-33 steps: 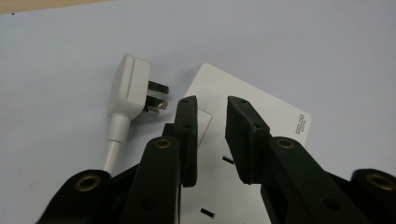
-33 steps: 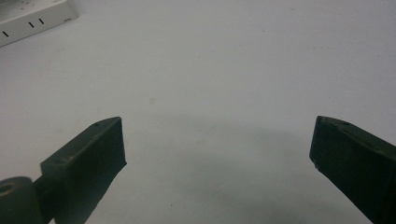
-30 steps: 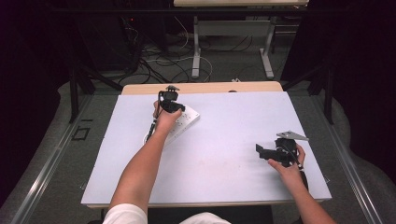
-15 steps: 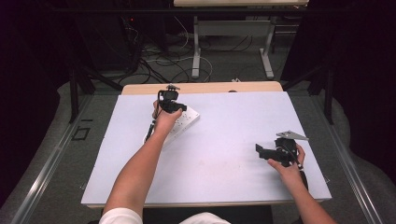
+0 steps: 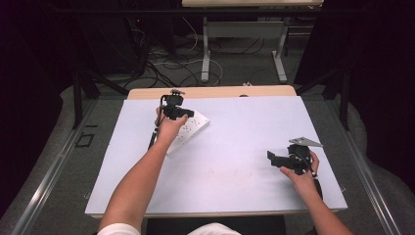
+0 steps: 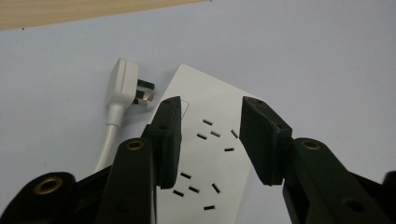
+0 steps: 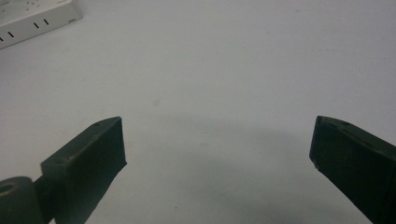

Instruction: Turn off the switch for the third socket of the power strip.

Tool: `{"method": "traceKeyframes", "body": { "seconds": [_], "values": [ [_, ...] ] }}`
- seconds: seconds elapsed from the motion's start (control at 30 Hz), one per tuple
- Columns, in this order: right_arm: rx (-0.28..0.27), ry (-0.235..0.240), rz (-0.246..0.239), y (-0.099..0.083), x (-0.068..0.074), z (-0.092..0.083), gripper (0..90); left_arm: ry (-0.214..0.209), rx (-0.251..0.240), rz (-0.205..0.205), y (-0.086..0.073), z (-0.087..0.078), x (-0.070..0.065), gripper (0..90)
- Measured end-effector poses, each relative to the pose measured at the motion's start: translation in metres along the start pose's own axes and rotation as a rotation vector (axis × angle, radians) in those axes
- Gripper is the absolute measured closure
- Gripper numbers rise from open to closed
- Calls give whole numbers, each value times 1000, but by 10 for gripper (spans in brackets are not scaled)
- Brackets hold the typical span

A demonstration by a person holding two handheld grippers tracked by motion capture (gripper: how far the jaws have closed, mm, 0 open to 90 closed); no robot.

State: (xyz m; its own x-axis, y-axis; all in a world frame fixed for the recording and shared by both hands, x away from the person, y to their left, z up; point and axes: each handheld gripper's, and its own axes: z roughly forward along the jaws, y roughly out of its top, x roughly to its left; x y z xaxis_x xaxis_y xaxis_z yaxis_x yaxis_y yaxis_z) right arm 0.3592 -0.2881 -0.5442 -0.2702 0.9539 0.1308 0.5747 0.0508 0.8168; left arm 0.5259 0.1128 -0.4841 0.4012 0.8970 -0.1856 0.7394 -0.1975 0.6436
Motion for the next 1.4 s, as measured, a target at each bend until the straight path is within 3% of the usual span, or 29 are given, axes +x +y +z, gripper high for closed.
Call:
{"method": "traceKeyframes", "body": {
  "seconds": [0.53, 0.87, 1.17, 1.4],
  "values": [
    [-4, 1, -5, 0, 1, 0, 30, -35, -37, 25, -18, -24, -5, 455],
    [-3, 0, -3, 0, 1, 0, 31, -65, -56, 64, -34, -40, -3, 392],
    [-3, -1, -5, 0, 1, 0, 31, -74, -78, 63, -47, -51, -1, 313],
    [-2, -1, -1, 0, 2, 0, 32, -66, -97, 30, -57, -62, 1, 159]
  ]
}}
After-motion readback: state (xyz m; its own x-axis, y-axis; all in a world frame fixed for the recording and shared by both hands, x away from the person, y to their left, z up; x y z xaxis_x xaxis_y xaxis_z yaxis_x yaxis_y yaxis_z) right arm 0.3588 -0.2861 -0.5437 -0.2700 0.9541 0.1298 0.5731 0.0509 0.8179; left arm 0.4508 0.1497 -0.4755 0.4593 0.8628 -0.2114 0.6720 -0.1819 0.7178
